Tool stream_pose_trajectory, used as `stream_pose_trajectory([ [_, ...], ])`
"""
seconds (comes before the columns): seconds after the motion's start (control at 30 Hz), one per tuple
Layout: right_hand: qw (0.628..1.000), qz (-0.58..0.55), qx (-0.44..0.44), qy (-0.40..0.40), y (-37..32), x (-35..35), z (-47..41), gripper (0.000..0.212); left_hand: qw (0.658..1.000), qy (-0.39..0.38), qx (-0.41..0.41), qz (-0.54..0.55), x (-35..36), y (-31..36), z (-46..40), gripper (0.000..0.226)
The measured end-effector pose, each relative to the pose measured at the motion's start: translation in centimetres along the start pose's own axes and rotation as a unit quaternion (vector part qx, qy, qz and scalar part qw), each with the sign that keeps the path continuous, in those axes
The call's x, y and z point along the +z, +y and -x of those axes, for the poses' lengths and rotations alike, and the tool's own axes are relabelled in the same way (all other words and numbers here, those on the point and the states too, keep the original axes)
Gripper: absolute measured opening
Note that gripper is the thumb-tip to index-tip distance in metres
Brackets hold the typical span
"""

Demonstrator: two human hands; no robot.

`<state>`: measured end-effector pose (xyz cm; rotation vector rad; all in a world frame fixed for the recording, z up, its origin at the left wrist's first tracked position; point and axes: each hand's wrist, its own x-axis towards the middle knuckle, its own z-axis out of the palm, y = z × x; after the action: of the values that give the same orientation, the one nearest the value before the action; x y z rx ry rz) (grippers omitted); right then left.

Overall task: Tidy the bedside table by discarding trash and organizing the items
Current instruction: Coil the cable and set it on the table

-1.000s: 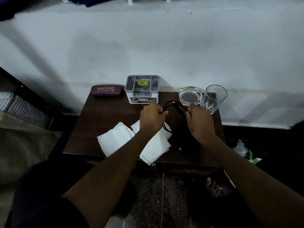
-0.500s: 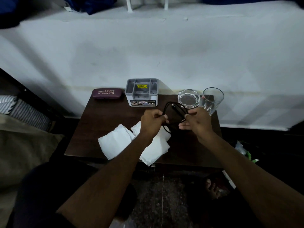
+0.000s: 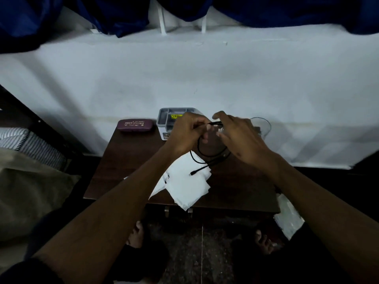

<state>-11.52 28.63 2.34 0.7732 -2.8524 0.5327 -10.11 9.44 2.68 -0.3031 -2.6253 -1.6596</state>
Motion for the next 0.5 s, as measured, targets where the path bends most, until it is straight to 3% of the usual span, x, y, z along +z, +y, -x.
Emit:
stream_pose_trajectory([
  [0.1, 0.998, -0.060, 0.032, -0.008, -0.3, -2.8, -0.2, 0.026, 0.999, 0.007, 0.001, 0.040, -1.6, 1.8, 0.2, 0.019],
  [0.2, 1.000, -0.018, -0.010, 0.022, -0.8, -5.0, 0.0, 0.016, 0.994, 0.010, -0.018, 0.104, -3.1, 3.2, 0.5, 0.018],
  [0.37, 0.996, 0.050, -0.018, 0.074, -2.5, -7.2, -0.3, 0.056, 0.984, 0.022, -0.018, 0.177, -4.4, 6.0, 1.9, 0.024],
  [0.5, 0.994, 0.002, 0.009, 0.107, -3.8, -9.1, -0.7, 0.040, 0.976, 0.064, -0.012, 0.209, -5.5, 7.7, 3.1, 0.022],
])
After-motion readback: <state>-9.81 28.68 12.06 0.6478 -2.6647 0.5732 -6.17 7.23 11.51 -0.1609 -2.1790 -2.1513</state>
